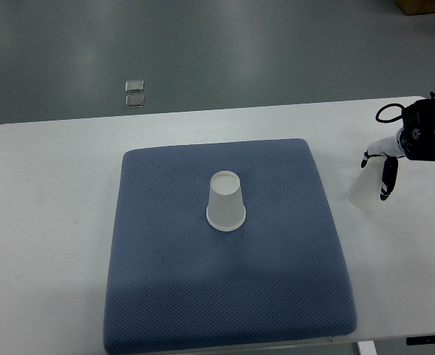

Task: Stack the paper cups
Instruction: 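Close the right hand's fingers around the cup and lift it, then carry the held cup over the upside-down cup on the pad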

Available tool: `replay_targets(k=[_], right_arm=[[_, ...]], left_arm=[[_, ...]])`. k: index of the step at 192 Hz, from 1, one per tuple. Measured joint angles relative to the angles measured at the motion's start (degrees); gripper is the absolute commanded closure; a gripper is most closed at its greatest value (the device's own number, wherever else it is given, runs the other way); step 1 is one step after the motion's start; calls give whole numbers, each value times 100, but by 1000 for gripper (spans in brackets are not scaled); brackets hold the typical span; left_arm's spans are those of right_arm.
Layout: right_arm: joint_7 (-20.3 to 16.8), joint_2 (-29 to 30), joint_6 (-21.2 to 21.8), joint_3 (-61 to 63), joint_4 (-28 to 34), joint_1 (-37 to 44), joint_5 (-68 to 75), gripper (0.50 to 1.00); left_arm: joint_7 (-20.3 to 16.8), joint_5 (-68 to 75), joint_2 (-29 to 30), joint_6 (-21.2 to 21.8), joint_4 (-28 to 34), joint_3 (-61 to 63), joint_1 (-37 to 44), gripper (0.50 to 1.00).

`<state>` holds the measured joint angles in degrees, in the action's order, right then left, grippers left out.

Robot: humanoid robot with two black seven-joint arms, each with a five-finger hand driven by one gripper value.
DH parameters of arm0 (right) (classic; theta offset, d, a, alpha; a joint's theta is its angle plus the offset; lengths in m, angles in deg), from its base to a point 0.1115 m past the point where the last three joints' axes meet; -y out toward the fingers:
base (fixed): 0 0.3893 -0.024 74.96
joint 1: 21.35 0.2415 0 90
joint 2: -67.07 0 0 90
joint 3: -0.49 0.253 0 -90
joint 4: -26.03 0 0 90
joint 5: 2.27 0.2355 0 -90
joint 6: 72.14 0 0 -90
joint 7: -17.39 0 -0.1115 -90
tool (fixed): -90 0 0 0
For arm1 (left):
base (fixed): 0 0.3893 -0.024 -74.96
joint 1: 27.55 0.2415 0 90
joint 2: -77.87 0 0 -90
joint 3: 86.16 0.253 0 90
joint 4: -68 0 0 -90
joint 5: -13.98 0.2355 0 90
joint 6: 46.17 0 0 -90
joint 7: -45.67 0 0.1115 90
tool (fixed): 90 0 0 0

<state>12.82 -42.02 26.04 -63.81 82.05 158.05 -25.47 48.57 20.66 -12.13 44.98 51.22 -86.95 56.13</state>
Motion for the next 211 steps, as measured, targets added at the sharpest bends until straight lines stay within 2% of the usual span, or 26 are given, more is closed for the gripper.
replay_targets(k=[12, 23, 46, 70, 125, 172, 211], right_arm=[[0, -1, -35, 0, -17, -17, 0, 681], [0, -1, -49, 0, -32, -20, 0, 742], [0, -2, -57, 0, -38, -20, 0, 803], [0, -6, -57, 9, -39, -19, -5, 834], [8, -33, 141, 24, 4, 281, -20, 828], [28, -168, 936, 23, 306, 1341, -43, 822], [43, -317, 1845, 9, 761, 2660, -69, 820]], left_arm=[[0, 0, 0, 0, 0, 0, 0, 500], [0, 0, 0, 0, 0, 0, 0, 500], [0, 0, 0, 0, 0, 0, 0, 500], [0, 0, 0, 0, 0, 0, 0, 500], [0, 0, 0, 0, 0, 0, 0, 500], [0, 0, 0, -2, -6, 0, 0, 500], [0, 0, 0, -2, -12, 0, 0, 500]])
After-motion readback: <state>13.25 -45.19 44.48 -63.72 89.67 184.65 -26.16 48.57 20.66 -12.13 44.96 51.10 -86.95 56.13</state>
